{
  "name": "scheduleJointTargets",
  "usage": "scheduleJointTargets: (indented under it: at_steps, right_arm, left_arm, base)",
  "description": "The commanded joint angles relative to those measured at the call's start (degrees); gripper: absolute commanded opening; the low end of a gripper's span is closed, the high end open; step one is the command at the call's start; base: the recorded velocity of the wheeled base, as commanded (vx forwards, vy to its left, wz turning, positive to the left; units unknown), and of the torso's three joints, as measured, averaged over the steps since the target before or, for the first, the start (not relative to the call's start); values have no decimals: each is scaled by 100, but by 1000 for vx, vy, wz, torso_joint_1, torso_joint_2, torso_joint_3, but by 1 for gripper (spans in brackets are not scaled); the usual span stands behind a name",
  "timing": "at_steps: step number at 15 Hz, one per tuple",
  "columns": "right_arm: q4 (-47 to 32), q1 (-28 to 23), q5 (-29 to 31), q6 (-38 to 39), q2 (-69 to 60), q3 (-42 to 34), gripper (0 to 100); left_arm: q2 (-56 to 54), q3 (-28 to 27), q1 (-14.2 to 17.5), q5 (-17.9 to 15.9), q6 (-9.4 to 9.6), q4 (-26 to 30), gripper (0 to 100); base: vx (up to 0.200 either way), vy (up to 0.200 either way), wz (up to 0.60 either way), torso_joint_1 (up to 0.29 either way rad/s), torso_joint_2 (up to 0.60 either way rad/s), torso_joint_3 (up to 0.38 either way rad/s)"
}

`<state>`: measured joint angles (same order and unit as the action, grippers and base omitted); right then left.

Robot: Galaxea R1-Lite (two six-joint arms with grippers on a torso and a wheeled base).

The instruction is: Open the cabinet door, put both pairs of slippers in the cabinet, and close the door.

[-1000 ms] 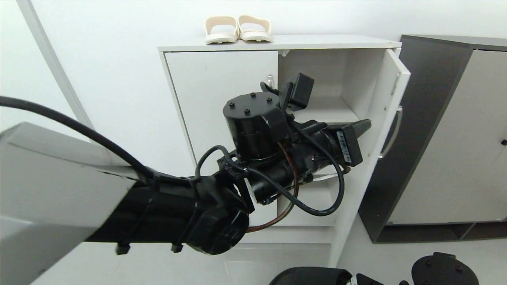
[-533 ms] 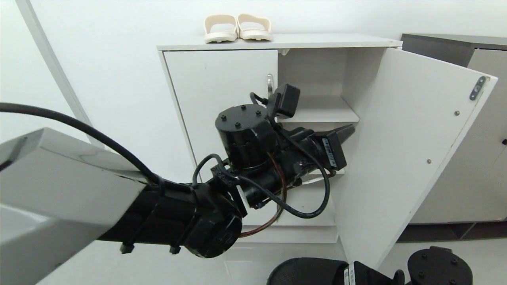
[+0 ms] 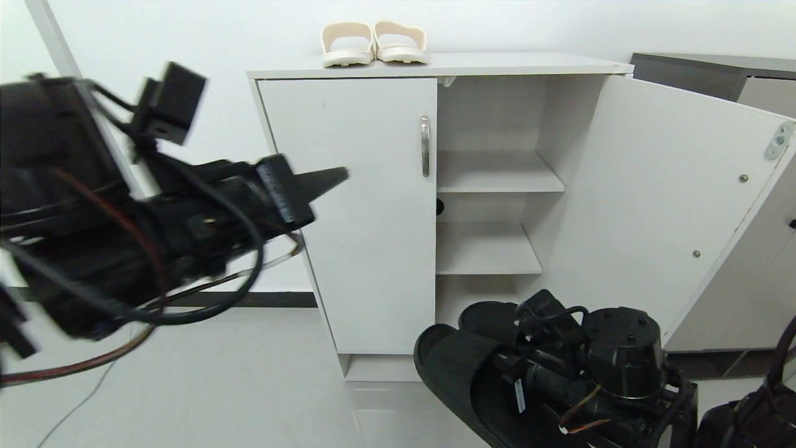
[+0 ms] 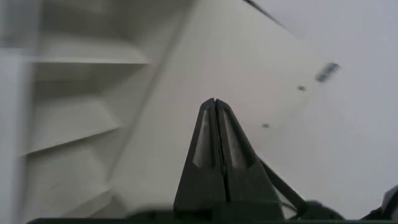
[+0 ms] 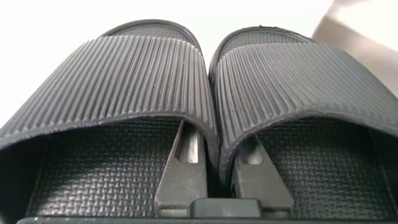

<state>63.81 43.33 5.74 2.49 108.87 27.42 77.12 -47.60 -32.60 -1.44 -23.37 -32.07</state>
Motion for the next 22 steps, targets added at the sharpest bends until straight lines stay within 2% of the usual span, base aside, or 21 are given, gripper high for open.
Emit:
scheduleJointTargets:
  at_steps: [1,2,3,4,5,7,9,12,13,16,17,18,19,20,22]
  right_arm:
    - [-307,-52,217,182,99,361,0]
    - [-545,-35,375,331,99,519,0]
    - [-668,-35,419,402,99,572,0]
    - [-676,-35,419,402,99,563,0]
    - [-676,0,428,402,90,554,0]
    - [-676,36,428,402,99,537,0]
    - [-676,62,428,402,108,528,0]
    - [-676,97,428,402,108,519,0]
    - [-685,97,428,402,108,519,0]
    - [-668,106,437,402,143,493,0]
    - [-668,124,437,402,143,484,0]
    - [-659,132,437,402,143,484,0]
    - [-659,132,445,393,134,484,0]
    - [-659,132,445,393,134,475,0]
    - [-650,132,454,384,116,466,0]
  left_arm:
    - [-2957,1043,781,1181,359,2469,0]
    - [-3511,1289,975,1568,509,2926,0]
    - [-3968,1526,1344,1647,579,3146,0]
    - [-4205,1702,1563,1664,579,3181,0]
    - [-4706,2168,1941,1735,579,3199,0]
    - [-5400,2976,2319,1893,649,3190,0]
    - [-6007,3662,2398,1928,843,3190,0]
    - [-6710,4374,2592,2051,975,3199,0]
    - [-7026,4664,2627,2033,1221,3199,0]
    - [-7202,4681,2645,1998,1353,3146,0]
    - [-7202,4699,2645,1664,1555,3128,0]
    - [-7202,4752,2645,917,1643,3032,0]
    - [-7193,4752,2645,469,1722,3207,0]
    - [-7193,4752,2645,249,1792,3199,0]
    - [-7193,4752,2645,179,1977,3207,0]
  base:
    - [0,0,0,0,0,0]
    - [0,0,0,0,0,0]
    - [0,0,0,0,0,0]
    - [0,0,0,0,0,0]
    - [0,0,0,0,0,0]
    - [0,0,0,0,0,0]
    - [0,0,0,0,0,0]
    - [0,0,0,0,0,0]
    - [0,0,0,0,0,0]
    - [0,0,0,0,0,0]
    - [0,0,0,0,0,0]
    - [0,0,0,0,0,0]
    - [0,0,0,0,0,0]
    - [0,0,0,0,0,0]
    - [0,0,0,0,0,0]
